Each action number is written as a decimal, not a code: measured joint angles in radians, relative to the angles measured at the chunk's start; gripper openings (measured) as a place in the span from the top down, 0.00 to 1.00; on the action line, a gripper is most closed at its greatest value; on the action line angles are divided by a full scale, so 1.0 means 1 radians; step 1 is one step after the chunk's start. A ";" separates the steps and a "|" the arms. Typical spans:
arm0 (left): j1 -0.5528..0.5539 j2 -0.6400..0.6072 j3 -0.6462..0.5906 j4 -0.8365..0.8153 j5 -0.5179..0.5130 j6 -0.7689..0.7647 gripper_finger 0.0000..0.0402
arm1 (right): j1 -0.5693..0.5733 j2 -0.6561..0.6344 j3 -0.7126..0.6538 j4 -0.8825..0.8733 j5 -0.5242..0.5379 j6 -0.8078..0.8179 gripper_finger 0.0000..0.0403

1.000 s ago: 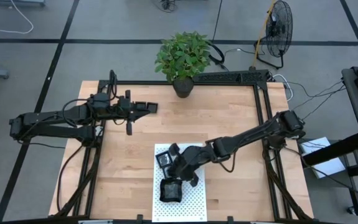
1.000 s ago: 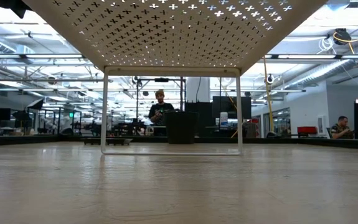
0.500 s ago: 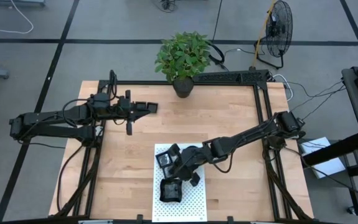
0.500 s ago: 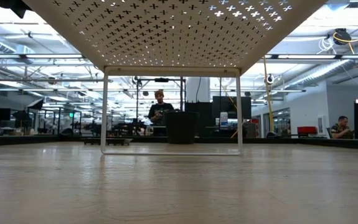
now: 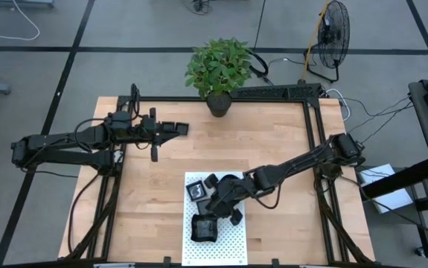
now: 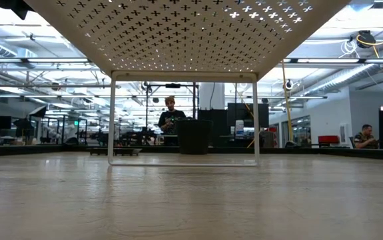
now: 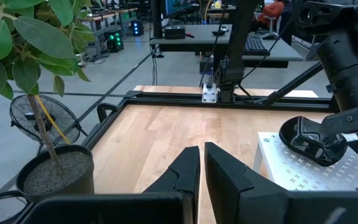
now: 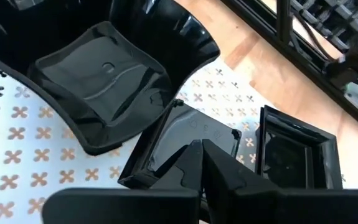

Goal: Pick & Place Mini shaped plates
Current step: Stack the square plate on top of the square plate on the shelf

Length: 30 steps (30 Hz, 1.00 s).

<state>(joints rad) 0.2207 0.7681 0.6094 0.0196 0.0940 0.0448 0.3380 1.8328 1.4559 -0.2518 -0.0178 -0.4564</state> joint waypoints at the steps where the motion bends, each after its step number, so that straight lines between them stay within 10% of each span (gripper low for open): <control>1: 0.000 0.000 0.000 0.000 0.000 0.000 0.92 | 0.006 0.000 0.000 -0.001 0.018 0.004 1.00; 30: 0.000 0.000 0.000 0.000 0.000 0.000 0.92 | 0.142 -0.050 -0.001 -0.168 0.157 0.280 1.00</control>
<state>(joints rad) 0.2208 0.7682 0.6094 0.0193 0.0940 0.0448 0.4802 1.7824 1.4548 -0.4194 0.1387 -0.1763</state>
